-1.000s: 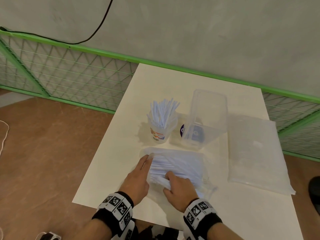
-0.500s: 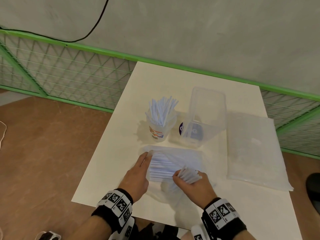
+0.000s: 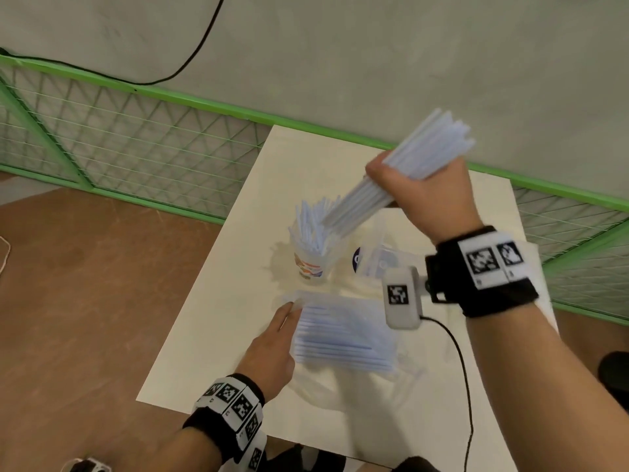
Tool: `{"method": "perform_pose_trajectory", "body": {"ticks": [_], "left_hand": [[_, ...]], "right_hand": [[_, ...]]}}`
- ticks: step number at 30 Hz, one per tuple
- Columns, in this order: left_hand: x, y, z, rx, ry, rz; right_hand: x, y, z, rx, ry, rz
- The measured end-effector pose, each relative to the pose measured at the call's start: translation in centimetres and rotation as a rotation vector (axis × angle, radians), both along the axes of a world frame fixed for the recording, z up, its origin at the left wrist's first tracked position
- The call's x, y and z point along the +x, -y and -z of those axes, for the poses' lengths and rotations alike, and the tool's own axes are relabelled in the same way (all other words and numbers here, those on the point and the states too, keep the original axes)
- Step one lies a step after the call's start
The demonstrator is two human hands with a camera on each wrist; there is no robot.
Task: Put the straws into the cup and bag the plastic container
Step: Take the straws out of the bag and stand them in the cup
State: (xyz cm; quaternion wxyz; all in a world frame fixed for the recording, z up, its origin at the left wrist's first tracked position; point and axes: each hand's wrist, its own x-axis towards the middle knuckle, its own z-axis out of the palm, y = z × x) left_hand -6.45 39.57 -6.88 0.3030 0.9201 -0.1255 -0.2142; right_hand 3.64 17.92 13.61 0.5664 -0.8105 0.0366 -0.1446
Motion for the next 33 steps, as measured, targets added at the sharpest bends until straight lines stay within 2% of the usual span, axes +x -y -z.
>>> {"method": "perform_pose_trajectory", "body": {"ticks": [3,7,11,14,18,21,24,26,29,33], "left_hand": [[0.1,0.1,-0.1,0.015,0.002,0.003],[0.2,0.2,-0.4,0.029,-0.017,-0.008],[0.2,0.2,-0.6,0.025,-0.022,-0.006],[0.4,0.0,-0.5,0.026,-0.02,-0.001],[0.6,-0.3,-0.5,0.026,-0.025,0.0],[0.5,-0.7,-0.6,0.03,-0.027,0.021],[0.6,-1.3,-0.7,0.034,-0.047,0.044],[0.8,-1.5,-0.9,0.048,-0.04,0.067],[1.0,-1.8,-1.1,0.06,-0.022,0.119],[1.4,-2.1,-1.2,0.063,0.003,0.176]], "right_hand": [[3.3,-1.0,2.1,-0.113,-0.057,0.002],[4.9,-1.9,6.3,-0.315,-0.193,-0.059],[4.7,-1.7,7.5,-0.223,-0.129,-0.047],[2.9,-1.5,7.3,-0.212,-0.056,0.021],[-2.2,-2.7,8.7,-0.15,0.007,0.127],[-6.6,-5.3,11.3,-0.052,-0.144,0.123],[-8.1,-7.6,14.1,-0.08,-0.284,0.057],[-7.1,-8.3,15.0,-0.073,-0.326,0.07],[-4.3,-8.5,15.9,-0.053,-0.261,0.107],[-0.7,-8.1,16.2,-0.218,-0.188,0.128]]}}
